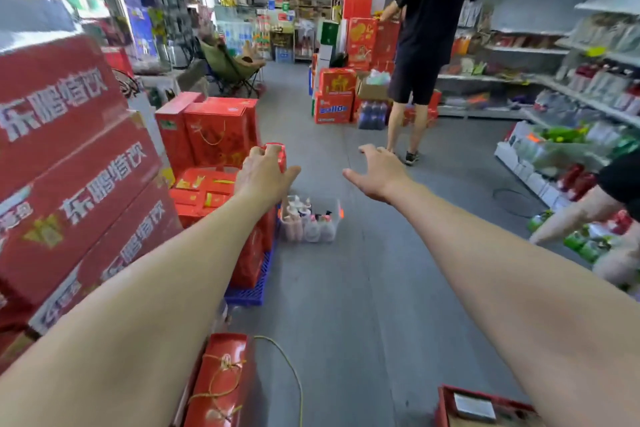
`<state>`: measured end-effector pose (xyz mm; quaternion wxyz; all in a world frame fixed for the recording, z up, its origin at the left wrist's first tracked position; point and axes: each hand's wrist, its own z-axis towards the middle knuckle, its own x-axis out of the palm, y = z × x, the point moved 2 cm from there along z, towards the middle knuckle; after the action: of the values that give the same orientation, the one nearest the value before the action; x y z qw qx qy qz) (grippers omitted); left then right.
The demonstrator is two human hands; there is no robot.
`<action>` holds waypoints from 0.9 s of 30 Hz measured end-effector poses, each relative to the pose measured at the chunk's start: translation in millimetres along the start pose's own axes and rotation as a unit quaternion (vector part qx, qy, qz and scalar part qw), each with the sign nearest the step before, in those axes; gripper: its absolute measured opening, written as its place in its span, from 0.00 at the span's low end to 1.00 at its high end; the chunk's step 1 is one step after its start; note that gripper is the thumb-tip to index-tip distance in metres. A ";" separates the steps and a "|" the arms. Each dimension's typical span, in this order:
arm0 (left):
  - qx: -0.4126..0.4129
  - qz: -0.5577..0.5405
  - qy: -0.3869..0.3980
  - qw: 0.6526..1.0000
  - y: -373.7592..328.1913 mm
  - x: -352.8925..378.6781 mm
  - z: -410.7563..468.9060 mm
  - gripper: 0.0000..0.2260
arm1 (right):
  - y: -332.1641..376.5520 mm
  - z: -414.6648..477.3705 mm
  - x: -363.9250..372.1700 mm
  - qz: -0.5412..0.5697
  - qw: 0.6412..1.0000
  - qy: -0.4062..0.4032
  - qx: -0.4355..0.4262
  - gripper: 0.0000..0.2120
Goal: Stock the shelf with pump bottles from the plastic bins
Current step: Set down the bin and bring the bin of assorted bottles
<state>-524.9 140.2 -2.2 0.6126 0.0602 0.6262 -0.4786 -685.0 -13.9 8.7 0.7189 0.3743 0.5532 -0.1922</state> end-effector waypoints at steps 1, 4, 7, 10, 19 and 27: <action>0.001 0.002 -0.007 1.000 -0.4 4.6 22.2 0.26 | -2.0 23.3 0.6 0.000 1.000 -0.006 -0.003 0.32; -0.002 0.005 -0.013 1.000 3.9 23.2 87.1 0.25 | -5.7 92.0 5.9 0.001 1.000 -0.022 -0.009 0.32; -0.002 -0.002 -0.016 1.000 10.6 45.2 154.5 0.26 | -7.7 161.6 14.5 0.002 0.999 -0.036 -0.013 0.33; 0.003 -0.010 -0.018 1.000 17.7 62.8 233.8 0.27 | -9.3 238.8 20.7 0.003 0.999 -0.043 -0.012 0.32; 0.031 0.000 -0.010 0.999 14.9 92.8 472.8 0.27 | -14.3 456.9 28.6 -0.004 0.998 -0.056 0.013 0.31; 0.025 0.005 0.005 1.000 25.1 165.4 627.0 0.28 | -52.6 622.0 75.3 -0.009 0.999 -0.040 0.027 0.32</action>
<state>-103.6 -352.9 -20.9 0.6105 0.0814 0.6163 -0.4907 -292.5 -504.5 -12.2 0.7281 0.3809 0.5221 -0.2284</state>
